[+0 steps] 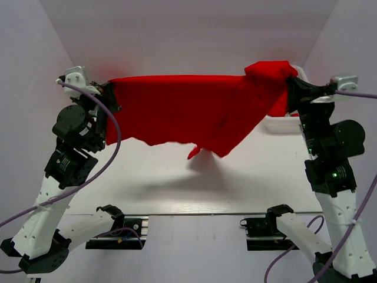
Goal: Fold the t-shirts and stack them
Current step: Flatten out the tshirt
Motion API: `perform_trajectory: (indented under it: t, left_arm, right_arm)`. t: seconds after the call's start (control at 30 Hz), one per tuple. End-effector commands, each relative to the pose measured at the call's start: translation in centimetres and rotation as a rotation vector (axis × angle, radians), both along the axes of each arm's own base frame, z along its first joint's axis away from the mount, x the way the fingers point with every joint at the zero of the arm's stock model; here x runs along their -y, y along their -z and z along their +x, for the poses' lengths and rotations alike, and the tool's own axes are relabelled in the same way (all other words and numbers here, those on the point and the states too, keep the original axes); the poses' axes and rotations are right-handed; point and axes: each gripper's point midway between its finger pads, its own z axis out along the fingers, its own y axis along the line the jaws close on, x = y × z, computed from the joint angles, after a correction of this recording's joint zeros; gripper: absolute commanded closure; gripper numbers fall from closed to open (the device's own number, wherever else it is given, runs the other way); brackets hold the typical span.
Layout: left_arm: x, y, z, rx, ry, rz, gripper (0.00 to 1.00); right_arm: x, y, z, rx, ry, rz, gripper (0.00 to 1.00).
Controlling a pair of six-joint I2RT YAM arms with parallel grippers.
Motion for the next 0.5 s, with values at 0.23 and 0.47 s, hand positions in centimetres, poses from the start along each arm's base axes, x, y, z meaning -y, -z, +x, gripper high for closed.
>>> perform_trajectory:
  t: [0.23, 0.47]
  left_arm:
    - [-4.3, -2.5, -5.8, 0.068, -0.029, -0.084, 1.00]
    - [-4.0, -3.5, -8.2, 0.103, 0.074, -0.120, 1.00]
  right_arm:
    - [3.5, -6.3, -7.0, 0.145, 0.092, 0.001, 1.00]
    - [3.2, -9.1, -10.6, 0.216, 0.026, 0.004, 1.00]
